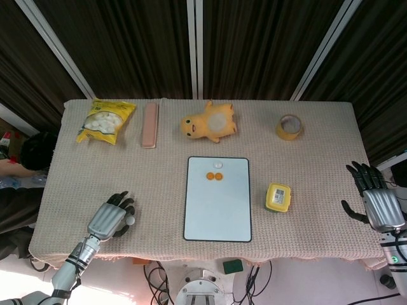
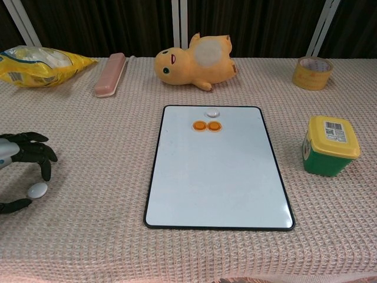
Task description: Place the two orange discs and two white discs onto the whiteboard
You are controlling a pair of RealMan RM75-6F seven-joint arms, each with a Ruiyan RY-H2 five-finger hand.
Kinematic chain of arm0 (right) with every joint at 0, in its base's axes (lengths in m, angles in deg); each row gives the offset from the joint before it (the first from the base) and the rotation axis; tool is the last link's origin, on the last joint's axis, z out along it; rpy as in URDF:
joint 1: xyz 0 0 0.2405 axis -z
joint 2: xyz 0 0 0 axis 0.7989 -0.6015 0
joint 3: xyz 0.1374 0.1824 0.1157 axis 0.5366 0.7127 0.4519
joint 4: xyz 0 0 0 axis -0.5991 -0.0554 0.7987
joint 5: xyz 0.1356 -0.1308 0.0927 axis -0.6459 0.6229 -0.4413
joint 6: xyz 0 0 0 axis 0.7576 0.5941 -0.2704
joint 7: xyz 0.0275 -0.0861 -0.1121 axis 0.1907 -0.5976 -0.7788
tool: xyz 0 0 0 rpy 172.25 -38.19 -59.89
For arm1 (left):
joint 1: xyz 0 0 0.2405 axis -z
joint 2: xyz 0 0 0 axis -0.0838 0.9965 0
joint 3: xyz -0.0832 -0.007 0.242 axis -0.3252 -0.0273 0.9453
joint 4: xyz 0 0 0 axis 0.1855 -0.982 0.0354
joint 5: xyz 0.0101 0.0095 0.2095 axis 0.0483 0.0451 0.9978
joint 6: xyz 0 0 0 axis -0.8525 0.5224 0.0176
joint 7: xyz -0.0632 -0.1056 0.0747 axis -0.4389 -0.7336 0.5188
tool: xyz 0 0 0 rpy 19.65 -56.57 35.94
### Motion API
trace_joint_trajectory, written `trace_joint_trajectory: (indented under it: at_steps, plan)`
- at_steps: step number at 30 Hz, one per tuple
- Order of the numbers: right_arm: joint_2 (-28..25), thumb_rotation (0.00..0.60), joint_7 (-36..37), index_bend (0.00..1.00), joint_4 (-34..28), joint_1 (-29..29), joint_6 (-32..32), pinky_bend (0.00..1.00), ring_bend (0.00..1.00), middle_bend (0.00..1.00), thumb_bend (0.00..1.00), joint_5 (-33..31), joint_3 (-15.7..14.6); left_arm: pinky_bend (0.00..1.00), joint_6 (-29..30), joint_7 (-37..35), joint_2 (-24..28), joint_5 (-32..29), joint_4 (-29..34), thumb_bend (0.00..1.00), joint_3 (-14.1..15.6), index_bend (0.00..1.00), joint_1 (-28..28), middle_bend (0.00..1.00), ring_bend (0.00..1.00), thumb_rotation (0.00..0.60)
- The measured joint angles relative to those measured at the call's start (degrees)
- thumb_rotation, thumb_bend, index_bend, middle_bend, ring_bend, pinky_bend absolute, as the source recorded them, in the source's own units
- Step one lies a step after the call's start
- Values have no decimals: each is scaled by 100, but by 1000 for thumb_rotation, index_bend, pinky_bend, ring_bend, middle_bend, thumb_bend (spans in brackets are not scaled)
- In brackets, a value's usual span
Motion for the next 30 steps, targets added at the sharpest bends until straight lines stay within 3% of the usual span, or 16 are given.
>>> trace_joint_trajectory:
  at_steps: [14, 21, 30]
  plan:
    - [0, 600, 7, 0, 2, -2, -7, 0, 0, 0, 338, 4, 3, 154, -62, -64, 19, 48, 26, 273, -102, 508, -40, 217, 72, 597]
    - [-18, 600, -37, 0, -47, -14, -14, 0, 0, 0, 338, 36, 0, 164, -14, -217, 254, 152, 390, 290, -279, 510, 59, 248, 72, 598]
    - [-14, 600, -173, 0, -164, -16, -21, 0, 0, 0, 338, 93, -36, 228, -714, -170, 553, 29, 1071, 312, -1089, 520, 961, 281, 96, 600]
